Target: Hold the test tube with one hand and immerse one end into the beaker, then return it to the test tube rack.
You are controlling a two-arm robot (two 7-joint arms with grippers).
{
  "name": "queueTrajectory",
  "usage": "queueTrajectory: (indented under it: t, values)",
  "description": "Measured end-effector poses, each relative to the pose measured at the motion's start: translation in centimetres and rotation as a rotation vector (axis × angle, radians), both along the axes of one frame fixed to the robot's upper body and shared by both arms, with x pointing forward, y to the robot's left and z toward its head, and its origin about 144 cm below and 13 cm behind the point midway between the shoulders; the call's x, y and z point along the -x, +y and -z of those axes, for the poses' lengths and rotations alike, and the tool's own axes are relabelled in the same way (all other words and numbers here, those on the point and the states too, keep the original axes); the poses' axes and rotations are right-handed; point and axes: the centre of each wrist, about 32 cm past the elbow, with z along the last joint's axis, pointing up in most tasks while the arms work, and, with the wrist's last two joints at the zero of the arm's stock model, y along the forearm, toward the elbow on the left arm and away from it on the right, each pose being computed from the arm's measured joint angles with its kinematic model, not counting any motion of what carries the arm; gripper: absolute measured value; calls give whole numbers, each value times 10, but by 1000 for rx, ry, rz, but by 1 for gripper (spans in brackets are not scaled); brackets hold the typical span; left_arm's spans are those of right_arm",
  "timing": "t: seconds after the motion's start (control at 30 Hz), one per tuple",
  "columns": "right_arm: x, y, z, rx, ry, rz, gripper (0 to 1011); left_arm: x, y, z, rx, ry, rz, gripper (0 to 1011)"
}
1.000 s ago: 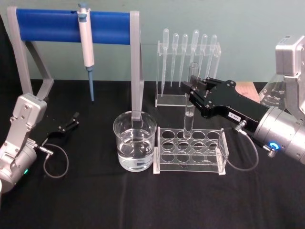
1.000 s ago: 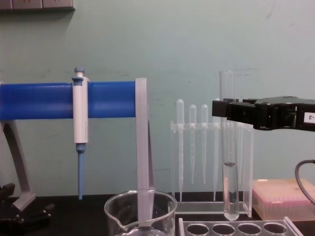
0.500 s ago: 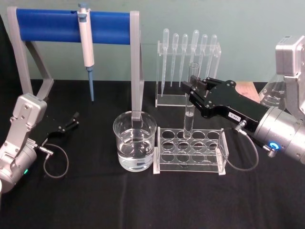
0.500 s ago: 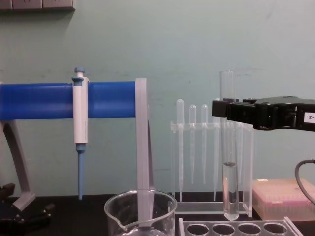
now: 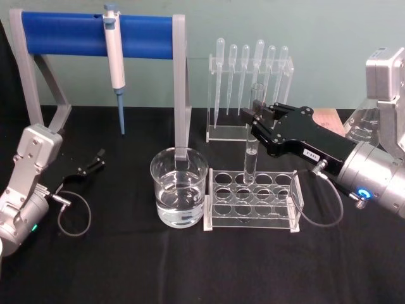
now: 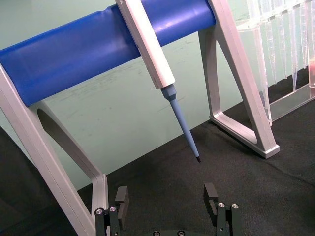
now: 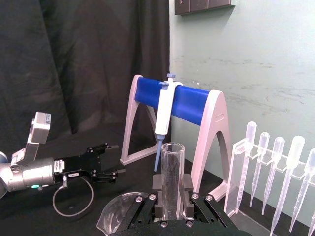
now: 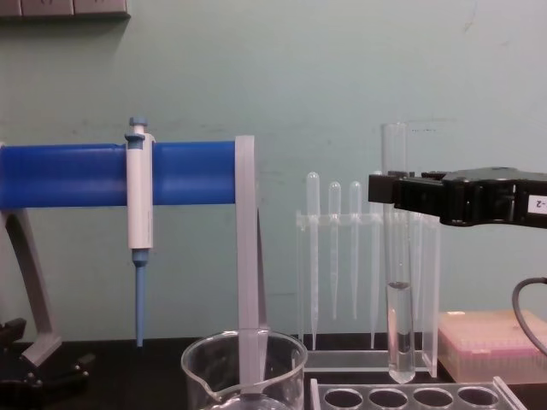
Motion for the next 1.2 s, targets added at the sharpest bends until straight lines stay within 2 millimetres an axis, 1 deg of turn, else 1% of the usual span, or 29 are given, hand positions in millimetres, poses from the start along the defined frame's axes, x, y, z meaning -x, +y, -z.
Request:
queueTrajectory:
  t: [0.97, 1.1, 1.2]
  values:
    - [0, 1, 0, 1, -3, 0, 226, 0, 0, 0, 0, 0, 0, 1000]
    - [0, 7, -6, -2, -21, -11, 226, 0, 0, 0, 0, 0, 0, 1000]
    - [-3, 15, -12, -13, -35, -29, 226, 0, 0, 0, 0, 0, 0, 1000]
